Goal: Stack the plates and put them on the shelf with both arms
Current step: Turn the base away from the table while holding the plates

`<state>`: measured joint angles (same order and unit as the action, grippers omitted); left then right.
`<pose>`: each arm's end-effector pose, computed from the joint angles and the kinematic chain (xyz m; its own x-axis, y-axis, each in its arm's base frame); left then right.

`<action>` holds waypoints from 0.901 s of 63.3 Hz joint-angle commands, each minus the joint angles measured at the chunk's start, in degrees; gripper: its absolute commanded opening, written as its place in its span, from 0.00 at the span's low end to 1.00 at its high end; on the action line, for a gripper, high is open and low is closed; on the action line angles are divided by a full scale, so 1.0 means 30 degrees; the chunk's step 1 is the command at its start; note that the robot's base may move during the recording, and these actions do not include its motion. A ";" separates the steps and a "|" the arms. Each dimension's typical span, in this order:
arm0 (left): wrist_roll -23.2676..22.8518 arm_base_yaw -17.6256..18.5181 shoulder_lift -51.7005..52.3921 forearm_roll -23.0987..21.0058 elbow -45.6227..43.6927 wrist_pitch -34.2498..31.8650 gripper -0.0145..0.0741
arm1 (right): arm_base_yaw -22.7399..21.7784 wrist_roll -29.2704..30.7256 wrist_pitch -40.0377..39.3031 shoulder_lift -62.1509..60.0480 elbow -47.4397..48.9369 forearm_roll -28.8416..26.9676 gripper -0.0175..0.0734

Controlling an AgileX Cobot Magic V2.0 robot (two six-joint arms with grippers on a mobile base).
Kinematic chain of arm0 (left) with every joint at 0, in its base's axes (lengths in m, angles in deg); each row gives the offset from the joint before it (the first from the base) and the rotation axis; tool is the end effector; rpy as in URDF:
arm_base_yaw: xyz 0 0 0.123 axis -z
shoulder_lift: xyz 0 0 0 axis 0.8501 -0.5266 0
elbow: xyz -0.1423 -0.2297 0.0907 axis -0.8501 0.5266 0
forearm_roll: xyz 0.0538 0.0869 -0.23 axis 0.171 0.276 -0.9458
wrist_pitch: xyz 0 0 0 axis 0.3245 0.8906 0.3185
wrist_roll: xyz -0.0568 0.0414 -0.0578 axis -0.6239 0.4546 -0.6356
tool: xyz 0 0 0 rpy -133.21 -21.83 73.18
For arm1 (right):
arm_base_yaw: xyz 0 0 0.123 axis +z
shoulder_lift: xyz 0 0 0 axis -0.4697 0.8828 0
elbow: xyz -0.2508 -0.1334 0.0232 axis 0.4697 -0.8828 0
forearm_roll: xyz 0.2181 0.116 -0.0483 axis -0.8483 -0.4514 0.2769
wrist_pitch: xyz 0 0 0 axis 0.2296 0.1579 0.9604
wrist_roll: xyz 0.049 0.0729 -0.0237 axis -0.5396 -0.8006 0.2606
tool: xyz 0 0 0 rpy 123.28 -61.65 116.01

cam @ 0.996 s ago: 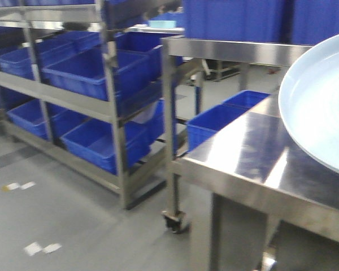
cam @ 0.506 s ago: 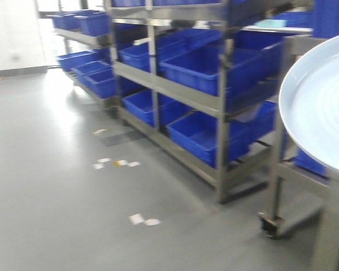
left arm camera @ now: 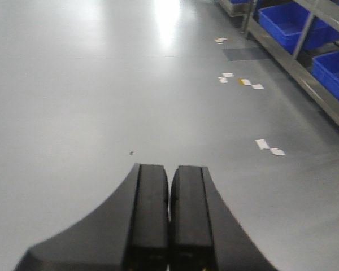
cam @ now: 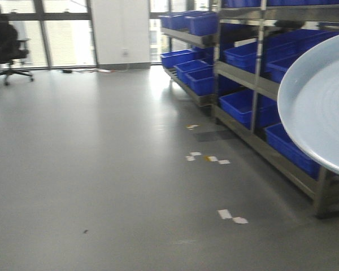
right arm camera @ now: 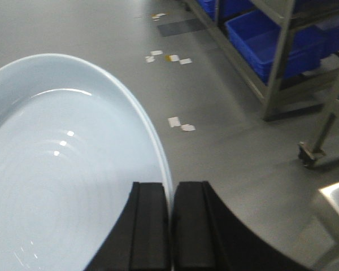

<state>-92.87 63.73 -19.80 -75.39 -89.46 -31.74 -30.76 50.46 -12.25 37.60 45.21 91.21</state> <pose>0.1121 -0.0089 0.2827 -0.3662 -0.0353 -0.9299 0.0513 0.9970 -0.0581 0.1237 -0.0072 0.2637 -0.3836 0.1314 -0.9141 0.1042 0.9897 0.0985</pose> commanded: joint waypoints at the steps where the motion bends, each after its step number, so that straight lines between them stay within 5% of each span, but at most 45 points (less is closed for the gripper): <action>1: -0.0158 0.0012 -0.0050 -0.0122 -0.0544 -0.1495 0.26 | -0.0130 0.0064 -0.2004 -0.0102 0.0558 -0.0018 0.25; 57: -0.0158 0.0012 -0.0050 -0.0122 -0.0544 -0.1495 0.26 | -0.0130 0.0064 -0.2004 -0.0102 0.0558 -0.0018 0.25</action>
<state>-92.87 63.73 -19.80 -75.39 -89.46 -31.74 -30.76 50.46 -12.25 37.47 45.21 91.21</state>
